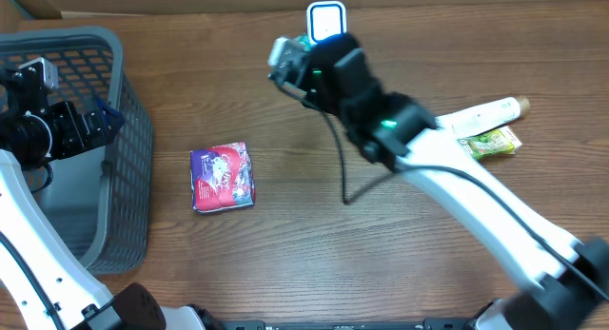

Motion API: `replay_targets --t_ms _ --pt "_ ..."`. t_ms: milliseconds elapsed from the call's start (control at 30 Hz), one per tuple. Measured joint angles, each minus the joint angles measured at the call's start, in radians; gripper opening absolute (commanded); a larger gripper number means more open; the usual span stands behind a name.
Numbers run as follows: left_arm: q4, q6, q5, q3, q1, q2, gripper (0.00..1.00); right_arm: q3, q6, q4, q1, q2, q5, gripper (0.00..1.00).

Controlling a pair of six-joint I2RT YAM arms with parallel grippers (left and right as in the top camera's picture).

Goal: Scan the item barcode
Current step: 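Carry the tissue pack right and lay it on the tube and carton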

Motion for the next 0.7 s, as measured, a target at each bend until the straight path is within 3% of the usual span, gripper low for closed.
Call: replay_targets --t_ms 200,400,533,700 --pt "0.0 0.0 0.0 0.0 0.0 0.0 1.0 0.002 0.289 -0.275 -0.13 -0.152 -0.222 0.04" --pt "0.0 0.0 0.0 0.0 0.0 0.0 1.0 0.002 0.481 -0.551 -0.396 -0.164 -0.291 0.04" --pt "0.0 0.0 0.0 0.0 0.0 0.0 0.99 -0.035 0.557 -0.588 -0.597 -0.161 -0.291 0.04" --pt "0.0 0.0 0.0 0.0 0.0 0.0 1.0 -0.202 0.673 -0.517 -0.82 -0.16 -0.275 0.04"
